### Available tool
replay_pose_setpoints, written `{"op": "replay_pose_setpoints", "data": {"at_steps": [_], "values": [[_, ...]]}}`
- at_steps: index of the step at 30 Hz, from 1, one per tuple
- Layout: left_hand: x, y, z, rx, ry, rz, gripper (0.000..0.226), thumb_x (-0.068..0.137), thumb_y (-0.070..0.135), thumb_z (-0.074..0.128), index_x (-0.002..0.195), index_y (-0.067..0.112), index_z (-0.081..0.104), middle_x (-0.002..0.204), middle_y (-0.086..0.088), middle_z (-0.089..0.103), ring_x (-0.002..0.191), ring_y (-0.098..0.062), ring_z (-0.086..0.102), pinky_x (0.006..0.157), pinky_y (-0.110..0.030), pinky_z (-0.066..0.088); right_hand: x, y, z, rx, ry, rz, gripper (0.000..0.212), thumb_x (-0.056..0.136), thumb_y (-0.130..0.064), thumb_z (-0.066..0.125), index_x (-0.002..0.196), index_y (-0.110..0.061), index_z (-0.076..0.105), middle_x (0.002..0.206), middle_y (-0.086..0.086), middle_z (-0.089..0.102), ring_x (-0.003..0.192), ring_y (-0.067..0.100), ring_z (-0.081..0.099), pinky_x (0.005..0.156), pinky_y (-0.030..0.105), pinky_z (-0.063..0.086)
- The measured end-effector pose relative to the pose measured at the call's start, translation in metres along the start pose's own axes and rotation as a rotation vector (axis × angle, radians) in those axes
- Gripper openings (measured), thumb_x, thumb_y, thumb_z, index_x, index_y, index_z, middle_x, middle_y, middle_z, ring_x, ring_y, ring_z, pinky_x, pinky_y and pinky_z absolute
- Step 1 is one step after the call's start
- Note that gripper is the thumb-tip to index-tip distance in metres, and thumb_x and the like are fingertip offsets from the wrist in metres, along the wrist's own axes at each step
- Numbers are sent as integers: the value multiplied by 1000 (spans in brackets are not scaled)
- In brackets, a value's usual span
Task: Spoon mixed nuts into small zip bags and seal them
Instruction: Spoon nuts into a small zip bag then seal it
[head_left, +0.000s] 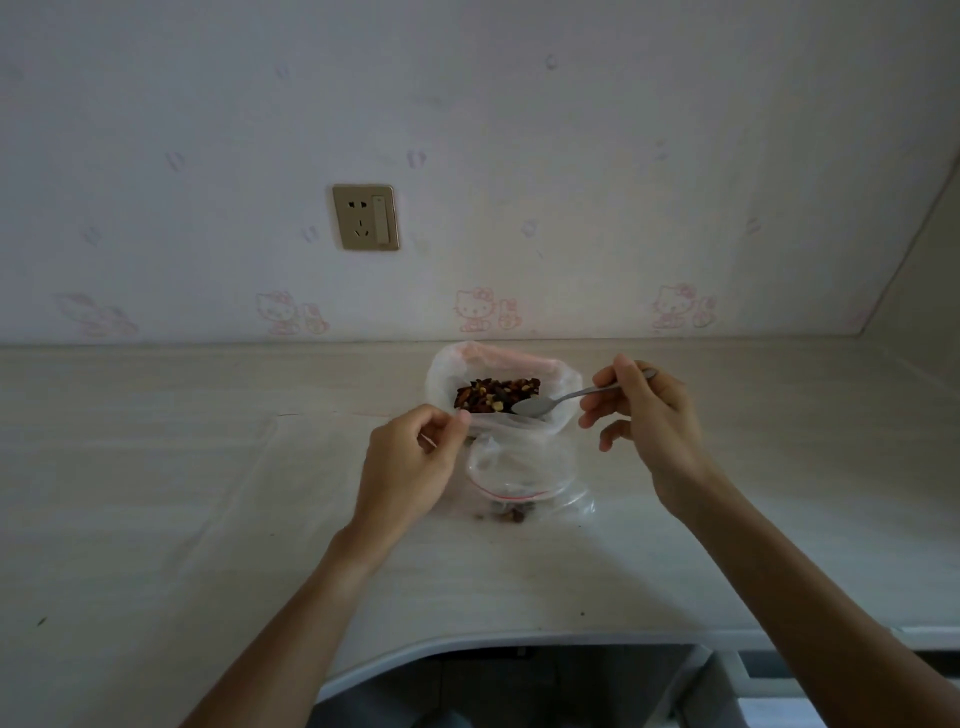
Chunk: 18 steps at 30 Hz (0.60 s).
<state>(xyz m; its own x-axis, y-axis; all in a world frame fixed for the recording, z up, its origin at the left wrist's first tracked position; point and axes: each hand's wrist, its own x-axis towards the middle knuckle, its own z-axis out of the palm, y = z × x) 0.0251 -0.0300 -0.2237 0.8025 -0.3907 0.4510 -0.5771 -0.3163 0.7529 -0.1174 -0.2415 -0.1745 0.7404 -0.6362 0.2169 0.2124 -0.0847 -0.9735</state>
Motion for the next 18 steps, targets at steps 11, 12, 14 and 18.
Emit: {"op": "replay_pose_setpoints", "data": {"at_steps": [11, 12, 14, 18], "values": [[43, 2, 16, 270, -121, -335, 60, 88, 72, 60, 116, 18, 54, 105, 4, 65, 94, -23, 64, 80, -39, 53, 36, 33, 25, -291, 74, -67, 42, 110, -34, 40, 85, -10, 63, 69, 9, 70, 54, 18, 63, 42, 16, 41], [42, 1, 19, 272, -116, -299, 51, 88, 64, 65, 111, 19, 55, 102, 4, 65, 92, -22, 64, 77, -38, 52, 38, 36, 26, -297, 70, -67, 41, 110, -33, 40, 85, -10, 64, 69, 8, 71, 53, 18, 63, 42, 16, 41], [40, 0, 22, 218, -112, -235, 36, 87, 45, 72, 108, 20, 57, 99, 5, 65, 90, -20, 63, 74, -36, 50, 41, 44, 29, -299, 54, -67, 41, 111, -30, 41, 85, -10, 65, 71, 9, 73, 50, 17, 62, 42, 16, 41], [40, -2, 25, 27, -97, -200, 28, 82, 16, 75, 108, 17, 64, 95, 3, 70, 88, -18, 67, 75, -35, 54, 46, 58, 36, -217, 13, 6, 37, 109, -26, 46, 90, -5, 68, 74, 6, 76, 47, 12, 55, 47, 21, 46]]}}
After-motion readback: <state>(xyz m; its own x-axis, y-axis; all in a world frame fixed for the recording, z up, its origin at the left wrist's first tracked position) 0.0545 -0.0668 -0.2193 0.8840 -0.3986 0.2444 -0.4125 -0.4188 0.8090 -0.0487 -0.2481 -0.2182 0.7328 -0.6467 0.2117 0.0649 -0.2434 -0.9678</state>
